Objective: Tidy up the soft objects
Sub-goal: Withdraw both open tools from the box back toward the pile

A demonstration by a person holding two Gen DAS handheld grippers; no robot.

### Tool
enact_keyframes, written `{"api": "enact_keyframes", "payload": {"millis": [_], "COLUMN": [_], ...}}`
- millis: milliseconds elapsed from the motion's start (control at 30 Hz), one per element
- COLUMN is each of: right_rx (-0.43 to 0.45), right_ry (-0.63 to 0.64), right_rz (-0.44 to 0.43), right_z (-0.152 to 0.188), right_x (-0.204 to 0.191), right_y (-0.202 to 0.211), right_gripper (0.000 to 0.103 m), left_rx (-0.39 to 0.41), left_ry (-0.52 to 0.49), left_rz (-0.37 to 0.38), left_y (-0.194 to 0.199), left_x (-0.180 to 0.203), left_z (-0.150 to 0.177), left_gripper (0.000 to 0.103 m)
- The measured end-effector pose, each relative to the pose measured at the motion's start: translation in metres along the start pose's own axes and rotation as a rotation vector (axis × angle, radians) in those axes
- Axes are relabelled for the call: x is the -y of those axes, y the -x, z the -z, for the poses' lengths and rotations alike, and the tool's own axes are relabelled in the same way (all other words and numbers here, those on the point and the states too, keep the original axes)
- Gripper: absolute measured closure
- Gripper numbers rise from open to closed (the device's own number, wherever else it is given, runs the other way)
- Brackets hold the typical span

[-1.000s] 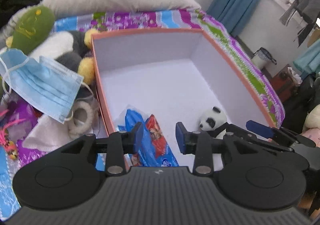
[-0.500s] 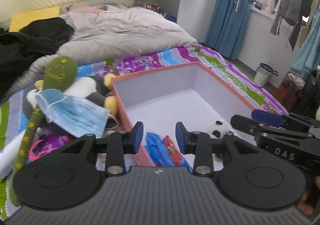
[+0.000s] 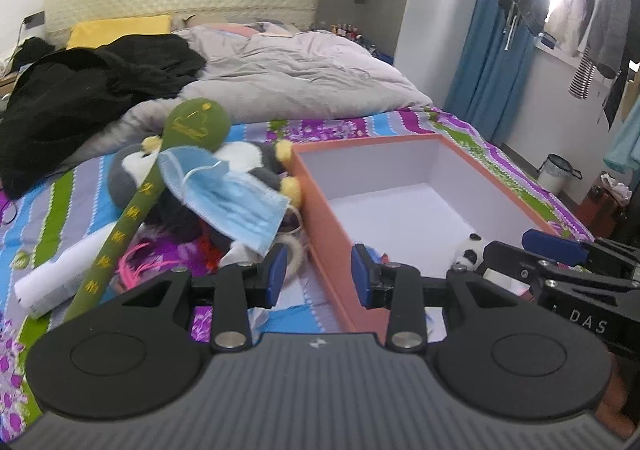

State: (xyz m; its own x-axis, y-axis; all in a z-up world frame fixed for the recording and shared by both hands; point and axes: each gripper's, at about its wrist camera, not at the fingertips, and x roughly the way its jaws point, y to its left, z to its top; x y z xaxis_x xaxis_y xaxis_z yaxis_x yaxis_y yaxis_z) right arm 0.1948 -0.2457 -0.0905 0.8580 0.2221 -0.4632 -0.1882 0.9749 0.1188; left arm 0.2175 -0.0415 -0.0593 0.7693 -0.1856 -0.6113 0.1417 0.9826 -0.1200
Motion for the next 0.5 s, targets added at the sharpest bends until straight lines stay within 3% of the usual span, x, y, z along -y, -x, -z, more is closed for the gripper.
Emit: {"api": "enact_keyframes", "payload": {"millis": [500], "right_rx": [-0.037], "right_ry": [0.024], "right_rz": [-0.051], "right_z": [0.036], "right_x": [-0.048], "right_y": [0.014], "right_gripper": [0.049], "left_rx": [-0.007], "left_ry": [0.082], "left_rz": [-0.058], "left_y": [0.031], "left_x": [-0.047], "left_z": [0.045], "left_gripper": [0.062]}}
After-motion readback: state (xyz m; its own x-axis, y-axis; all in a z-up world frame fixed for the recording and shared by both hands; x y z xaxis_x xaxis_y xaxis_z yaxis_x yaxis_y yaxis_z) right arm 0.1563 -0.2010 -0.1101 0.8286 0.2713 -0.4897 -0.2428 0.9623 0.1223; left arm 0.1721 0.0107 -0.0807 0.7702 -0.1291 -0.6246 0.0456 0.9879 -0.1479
